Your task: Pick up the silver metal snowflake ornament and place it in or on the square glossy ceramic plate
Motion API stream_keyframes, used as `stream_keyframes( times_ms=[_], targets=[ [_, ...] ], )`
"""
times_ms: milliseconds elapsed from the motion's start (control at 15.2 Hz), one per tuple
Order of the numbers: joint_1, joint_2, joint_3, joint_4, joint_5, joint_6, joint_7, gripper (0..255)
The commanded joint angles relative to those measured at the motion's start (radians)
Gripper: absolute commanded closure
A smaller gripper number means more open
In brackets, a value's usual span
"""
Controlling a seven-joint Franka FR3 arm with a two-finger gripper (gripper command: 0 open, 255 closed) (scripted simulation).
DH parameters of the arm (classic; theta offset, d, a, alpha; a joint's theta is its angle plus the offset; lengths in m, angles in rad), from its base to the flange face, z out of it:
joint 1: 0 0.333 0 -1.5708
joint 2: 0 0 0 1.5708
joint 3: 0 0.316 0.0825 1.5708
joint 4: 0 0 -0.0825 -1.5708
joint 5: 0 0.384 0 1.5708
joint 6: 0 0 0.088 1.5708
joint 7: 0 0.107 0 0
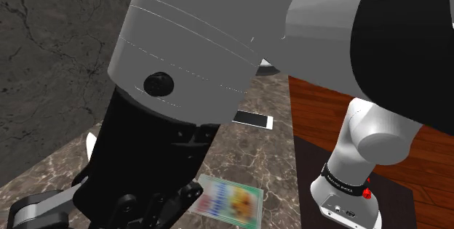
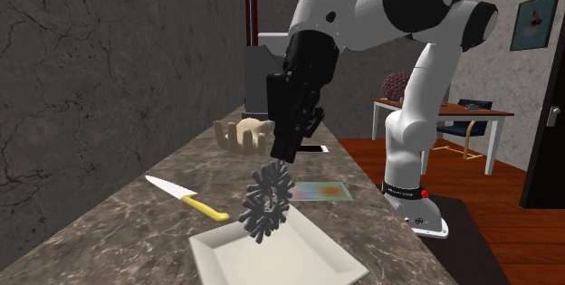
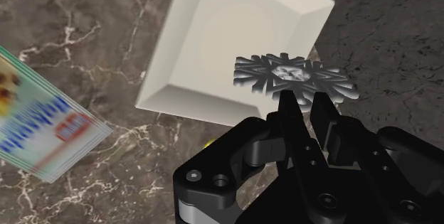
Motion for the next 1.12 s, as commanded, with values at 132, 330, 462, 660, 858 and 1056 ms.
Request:
stream_keyframes(
  times_ms=[132, 330, 462, 660, 858, 1056],
  targets=[
    [0.001, 0.014, 0.016, -0.046, 0.004, 0.058, -0.007, 255],
    [0.000, 0.025, 0.027, -0.068, 0.003, 0.090, -0.009, 255],
    [0.000, 0.025, 0.027, -0.068, 0.003, 0.090, -0.009, 255],
    [0.000, 0.025, 0.027, -0.068, 0.003, 0.090, -0.009, 255],
    [0.000, 0.025, 0.027, -0.068, 0.003, 0.090, -0.009, 0],
    [0.000, 0.025, 0.027, -0.068, 0.003, 0.090, -0.009, 0]
  ],
)
